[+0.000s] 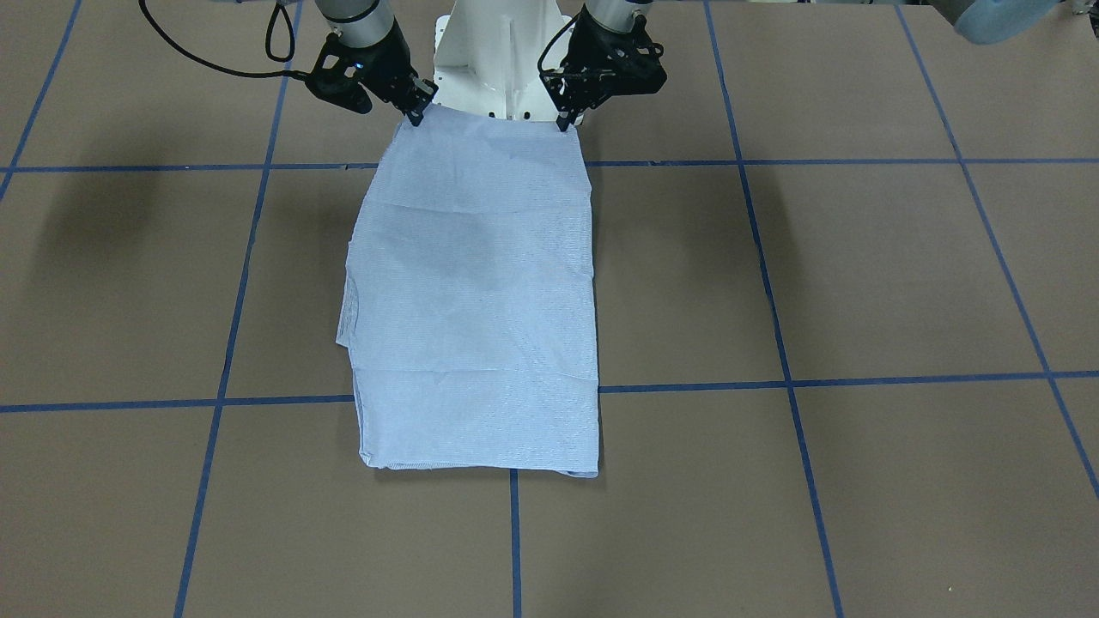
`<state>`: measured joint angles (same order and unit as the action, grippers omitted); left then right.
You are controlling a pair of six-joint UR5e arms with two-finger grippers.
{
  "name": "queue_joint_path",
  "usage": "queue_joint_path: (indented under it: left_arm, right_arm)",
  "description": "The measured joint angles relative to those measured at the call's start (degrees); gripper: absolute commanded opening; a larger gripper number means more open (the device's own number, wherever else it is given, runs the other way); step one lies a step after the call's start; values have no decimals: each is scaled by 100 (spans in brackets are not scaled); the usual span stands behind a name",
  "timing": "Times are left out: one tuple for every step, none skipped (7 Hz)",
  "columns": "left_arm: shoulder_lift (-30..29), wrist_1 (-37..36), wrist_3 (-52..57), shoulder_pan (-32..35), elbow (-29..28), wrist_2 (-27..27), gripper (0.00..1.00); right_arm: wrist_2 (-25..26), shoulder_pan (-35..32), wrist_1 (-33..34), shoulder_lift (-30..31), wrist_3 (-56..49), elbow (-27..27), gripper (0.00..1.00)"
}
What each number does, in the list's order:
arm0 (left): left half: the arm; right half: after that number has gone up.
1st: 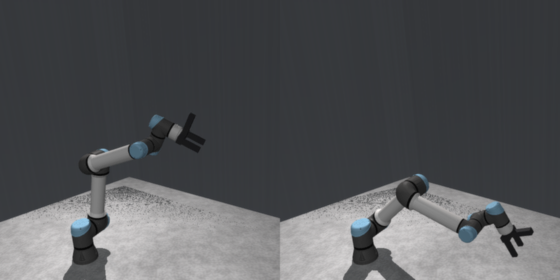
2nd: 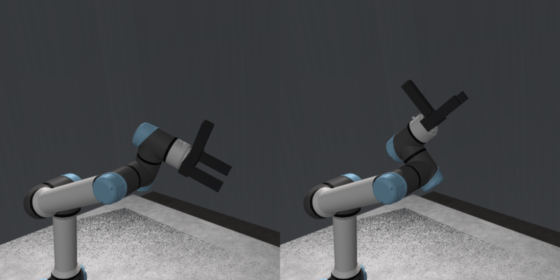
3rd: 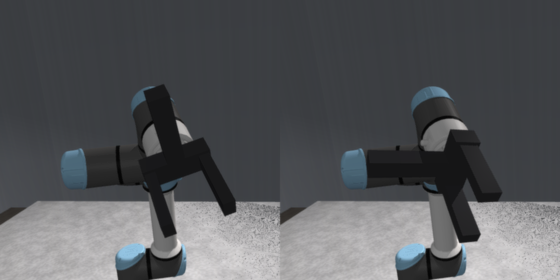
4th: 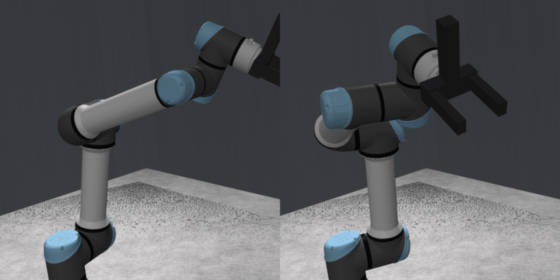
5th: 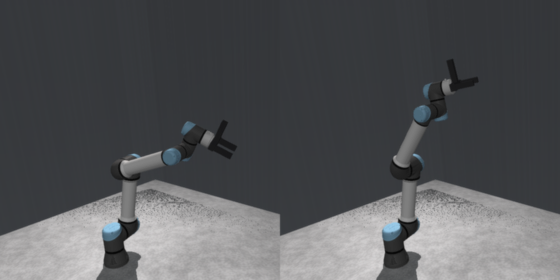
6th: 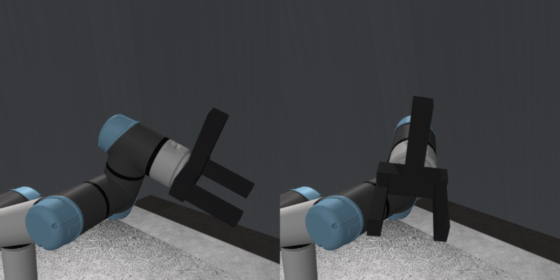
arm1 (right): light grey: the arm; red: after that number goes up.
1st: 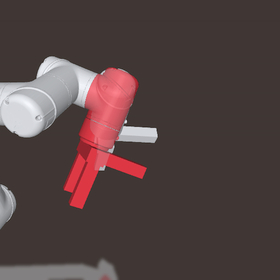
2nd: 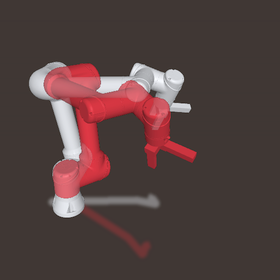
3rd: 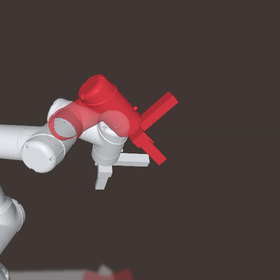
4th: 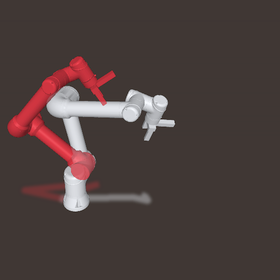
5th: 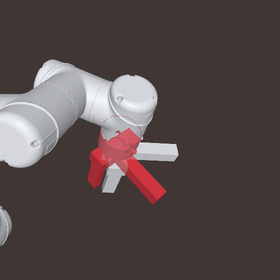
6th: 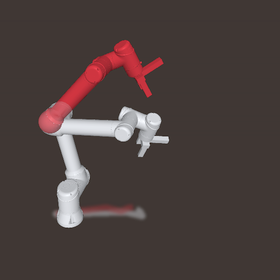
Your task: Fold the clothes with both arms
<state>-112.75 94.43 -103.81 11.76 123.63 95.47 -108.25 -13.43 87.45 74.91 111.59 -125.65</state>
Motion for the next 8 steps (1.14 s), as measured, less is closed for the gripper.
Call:
queue_joint_path:
  left_arm:
    - [9, -362, -23, -126, 201, 43, 0]
    - [18, -769, -35, -207, 446, 187, 0]
    - [20, -1169, -40, -279, 753, 347, 0]
    - [8, -1448, -42, -351, 1032, 438, 0]
    - [-32, -1564, -41, -375, 1200, 525, 0]
    - [-119, -1596, -16, -339, 1267, 618, 0]
    - [-229, -1589, 28, -224, 1262, 665, 0]
    - [-347, -1570, 139, -5, 1236, 690, 0]
  right_arm:
    - [-305, 40, -1, 158, 1, -258, 0]
    - [-677, 12, -6, 265, -2, -481, 0]
    - [-974, -35, -8, 309, -4, -638, 0]
    - [-1157, -104, -10, 320, -5, -735, 0]
    - [-1283, -238, -14, 312, -5, -769, 0]
    - [-1365, -401, -16, 294, -6, -756, 0]
    - [-1405, -555, -19, 265, -5, -714, 0]
    - [-1426, -699, -21, 189, -8, -656, 0]
